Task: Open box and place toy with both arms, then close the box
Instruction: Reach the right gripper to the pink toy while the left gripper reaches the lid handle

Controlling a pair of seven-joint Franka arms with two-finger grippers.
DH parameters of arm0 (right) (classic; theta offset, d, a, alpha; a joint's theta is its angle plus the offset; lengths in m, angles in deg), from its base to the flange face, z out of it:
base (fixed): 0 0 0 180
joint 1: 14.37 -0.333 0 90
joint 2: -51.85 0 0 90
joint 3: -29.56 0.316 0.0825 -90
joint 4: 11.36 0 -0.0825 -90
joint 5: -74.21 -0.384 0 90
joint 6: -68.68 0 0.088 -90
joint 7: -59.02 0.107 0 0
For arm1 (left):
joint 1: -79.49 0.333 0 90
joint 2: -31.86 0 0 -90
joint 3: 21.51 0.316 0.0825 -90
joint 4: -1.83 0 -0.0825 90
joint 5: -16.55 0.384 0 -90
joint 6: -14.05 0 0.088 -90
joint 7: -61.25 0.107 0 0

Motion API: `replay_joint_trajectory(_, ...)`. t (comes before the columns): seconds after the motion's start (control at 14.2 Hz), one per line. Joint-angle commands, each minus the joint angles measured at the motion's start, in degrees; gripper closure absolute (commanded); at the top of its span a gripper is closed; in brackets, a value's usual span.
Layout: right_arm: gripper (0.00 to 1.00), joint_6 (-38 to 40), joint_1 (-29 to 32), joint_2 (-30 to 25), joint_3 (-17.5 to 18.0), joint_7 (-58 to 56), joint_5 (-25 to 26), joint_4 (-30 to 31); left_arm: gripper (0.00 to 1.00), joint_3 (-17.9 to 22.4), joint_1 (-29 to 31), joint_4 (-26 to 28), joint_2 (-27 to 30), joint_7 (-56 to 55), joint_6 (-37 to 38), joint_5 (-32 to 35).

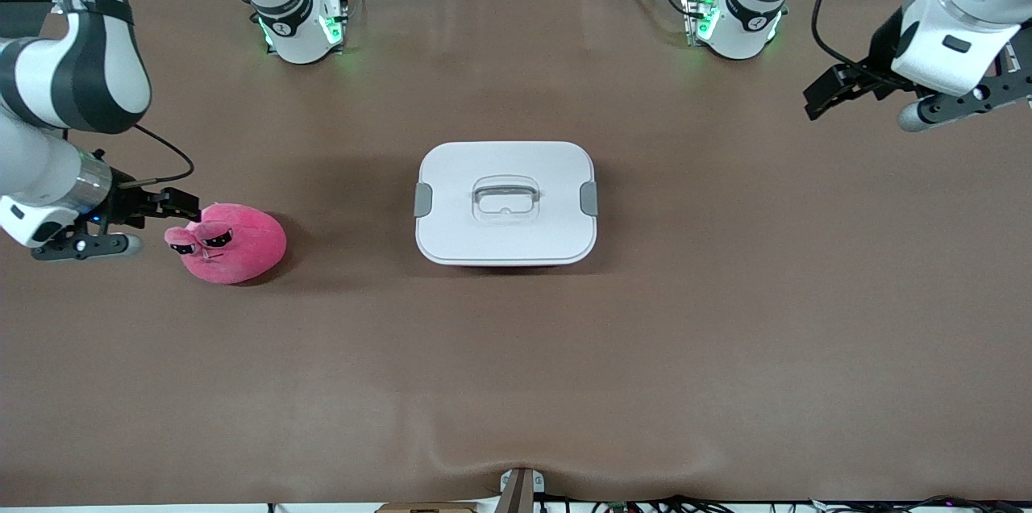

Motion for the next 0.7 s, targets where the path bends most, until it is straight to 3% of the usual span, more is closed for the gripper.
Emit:
replay_joint_trajectory(0.0, 0.00, -3.2, -2.0, -0.2, -0.5, -1.3, -0.3, 3.4, 0.00, -1.9, 0.1, -1.0, -0.3, -6.6, 1.1, -2.5)
replay_joint_trajectory(0.49, 0.00, -4.2, -1.7, 1.6, -0.5, -5.7, -0.3, 4.7, 0.00, -11.2, 0.0, -1.3, -1.8, -25.8, -0.2, -2.9)
replay_joint_trajectory(0.63, 0.00, -4.2, -1.7, 2.5, -0.5, -5.8, -0.3, 4.7, 0.00, -12.6, 0.0, -1.5, -3.3, -34.2, -0.7, -6.6)
